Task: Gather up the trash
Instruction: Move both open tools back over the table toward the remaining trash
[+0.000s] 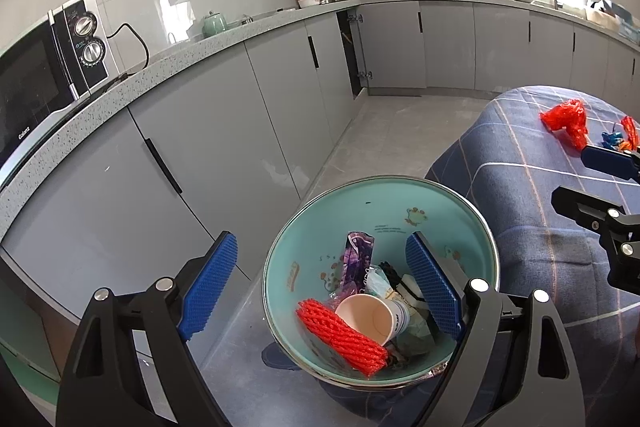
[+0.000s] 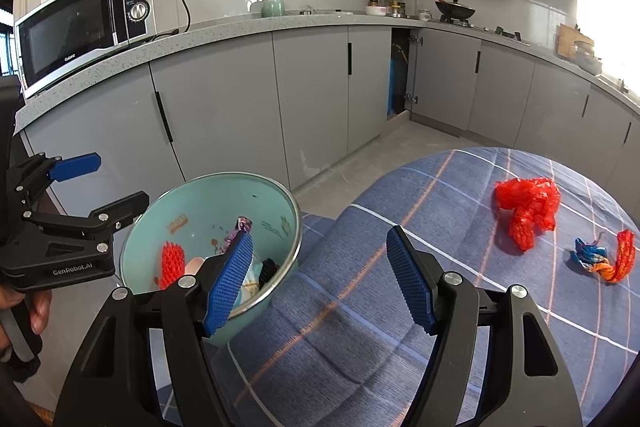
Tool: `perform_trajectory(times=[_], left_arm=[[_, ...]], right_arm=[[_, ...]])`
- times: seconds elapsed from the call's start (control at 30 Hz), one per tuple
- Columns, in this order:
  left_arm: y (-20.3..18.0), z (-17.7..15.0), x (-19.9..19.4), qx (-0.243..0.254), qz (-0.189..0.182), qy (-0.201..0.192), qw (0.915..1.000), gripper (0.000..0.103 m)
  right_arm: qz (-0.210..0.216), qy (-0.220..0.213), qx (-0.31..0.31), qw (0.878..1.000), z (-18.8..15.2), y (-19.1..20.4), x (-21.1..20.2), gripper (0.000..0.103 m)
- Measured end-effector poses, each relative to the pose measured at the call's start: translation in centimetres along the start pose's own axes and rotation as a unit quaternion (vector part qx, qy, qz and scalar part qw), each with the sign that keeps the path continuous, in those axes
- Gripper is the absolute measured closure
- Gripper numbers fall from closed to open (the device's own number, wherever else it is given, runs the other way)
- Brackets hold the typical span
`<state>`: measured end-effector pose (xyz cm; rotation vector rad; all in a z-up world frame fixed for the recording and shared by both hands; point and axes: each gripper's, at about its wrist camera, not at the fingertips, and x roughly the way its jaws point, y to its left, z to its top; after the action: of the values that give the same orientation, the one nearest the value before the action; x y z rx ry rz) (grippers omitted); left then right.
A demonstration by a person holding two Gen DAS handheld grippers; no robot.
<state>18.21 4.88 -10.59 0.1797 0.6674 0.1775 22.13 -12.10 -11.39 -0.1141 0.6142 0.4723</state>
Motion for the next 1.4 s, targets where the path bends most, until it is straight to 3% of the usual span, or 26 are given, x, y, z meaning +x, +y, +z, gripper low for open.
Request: perform_trajectory(times=[0.13, 0.43, 1.4], left_arm=[[-0.4, 0.4, -0.4, 0.001, 0.0, -0.007, 1.0, 0.013], [-2.8, 1.6, -0.7, 0.006, -0.017, -0.014, 0.9997, 0.012], [-16.3, 7.0, 0.1, 0.073, -0.095, -0.034, 0.9922, 0.011]], right_arm=[[-0.011, -0.003, 0.007, 1.0, -0.2, -0.9, -0.8, 0.034], [-0.035, -0.021, 0.029, 0.999, -0.3, -4.1, -2.6, 0.034], [-0.139, -0.033, 0.113, 0.983, -2.6, -17.5, -7.5, 0.034]])
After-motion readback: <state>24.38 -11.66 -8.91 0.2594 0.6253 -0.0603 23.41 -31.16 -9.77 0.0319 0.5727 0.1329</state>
